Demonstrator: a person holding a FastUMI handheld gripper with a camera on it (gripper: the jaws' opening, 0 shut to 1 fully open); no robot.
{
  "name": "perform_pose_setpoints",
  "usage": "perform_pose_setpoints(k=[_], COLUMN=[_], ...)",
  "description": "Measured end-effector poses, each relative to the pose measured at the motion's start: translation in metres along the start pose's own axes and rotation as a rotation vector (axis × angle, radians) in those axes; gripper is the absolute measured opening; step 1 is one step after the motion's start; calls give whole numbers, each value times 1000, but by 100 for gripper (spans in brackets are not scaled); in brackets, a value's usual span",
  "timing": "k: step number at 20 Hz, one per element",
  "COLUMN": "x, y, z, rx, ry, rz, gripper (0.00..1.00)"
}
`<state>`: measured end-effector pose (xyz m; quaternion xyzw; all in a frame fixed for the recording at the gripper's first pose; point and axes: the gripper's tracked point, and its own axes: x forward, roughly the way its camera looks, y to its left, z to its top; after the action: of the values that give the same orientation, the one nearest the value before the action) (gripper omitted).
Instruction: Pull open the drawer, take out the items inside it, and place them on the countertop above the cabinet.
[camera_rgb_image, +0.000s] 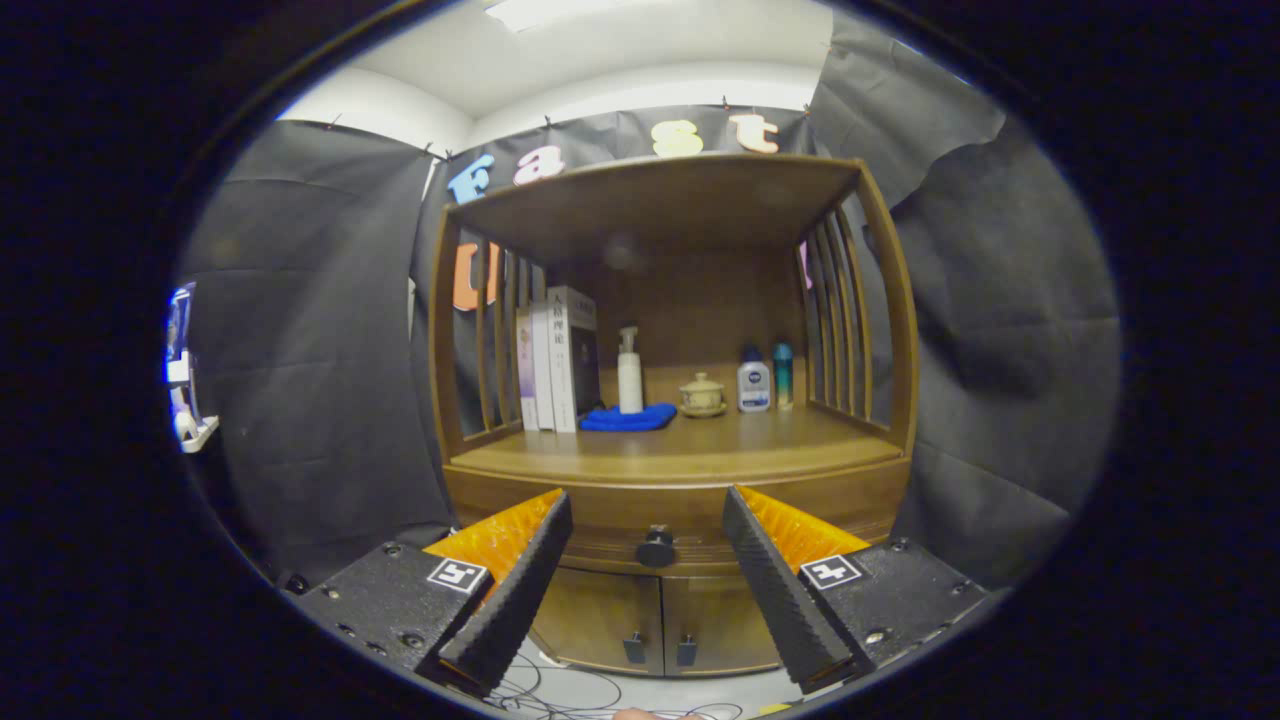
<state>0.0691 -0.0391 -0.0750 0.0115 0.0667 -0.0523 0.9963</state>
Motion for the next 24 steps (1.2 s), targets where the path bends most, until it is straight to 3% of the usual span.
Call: perform_pose_setpoints(k=[10, 19, 24], x=[89, 130, 131], y=[-4, -7, -11], z=[-56, -98, -98], rx=[-37, 18, -24], ry=[100, 176, 122], rz=[-44, -111, -174], gripper=[97, 70, 51])
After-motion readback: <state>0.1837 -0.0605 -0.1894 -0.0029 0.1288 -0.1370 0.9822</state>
